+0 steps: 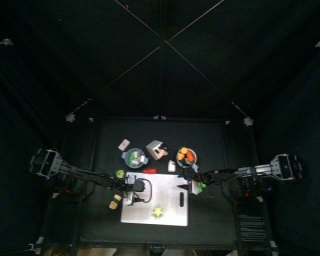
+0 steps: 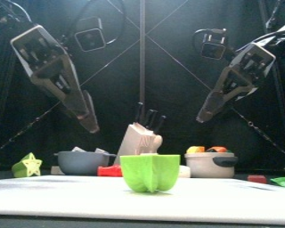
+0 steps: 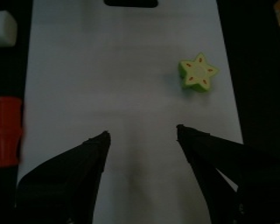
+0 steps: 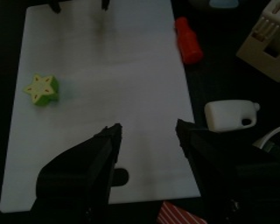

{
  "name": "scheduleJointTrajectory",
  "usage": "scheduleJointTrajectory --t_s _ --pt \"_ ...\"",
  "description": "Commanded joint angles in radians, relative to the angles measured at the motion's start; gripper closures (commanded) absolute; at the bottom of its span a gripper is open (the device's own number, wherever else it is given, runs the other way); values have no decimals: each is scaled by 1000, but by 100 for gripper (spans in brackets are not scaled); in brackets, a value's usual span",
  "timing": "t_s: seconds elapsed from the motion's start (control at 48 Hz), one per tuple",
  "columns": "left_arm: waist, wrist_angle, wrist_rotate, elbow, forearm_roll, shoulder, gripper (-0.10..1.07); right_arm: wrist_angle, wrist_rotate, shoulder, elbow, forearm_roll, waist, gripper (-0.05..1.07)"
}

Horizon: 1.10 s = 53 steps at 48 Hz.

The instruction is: Grab starfrui bottom

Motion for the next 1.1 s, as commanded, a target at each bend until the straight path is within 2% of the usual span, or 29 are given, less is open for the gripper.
scheduleJointTrajectory --t_s 0.0,0.188,0.562,1.083 --pt "-32 -35 0 -67 2 41 1 -3 2 -9 -15 2 -2 15" --pt "-51 -35 6 -149 3 138 1 -3 -2 -9 -18 0 -3 15" --pt "-58 -26 6 -255 77 227 1 -3 -2 -9 -18 -2 -3 15" --pt "-64 -26 6 -302 78 328 2 -3 -2 -9 -20 -2 -3 15"
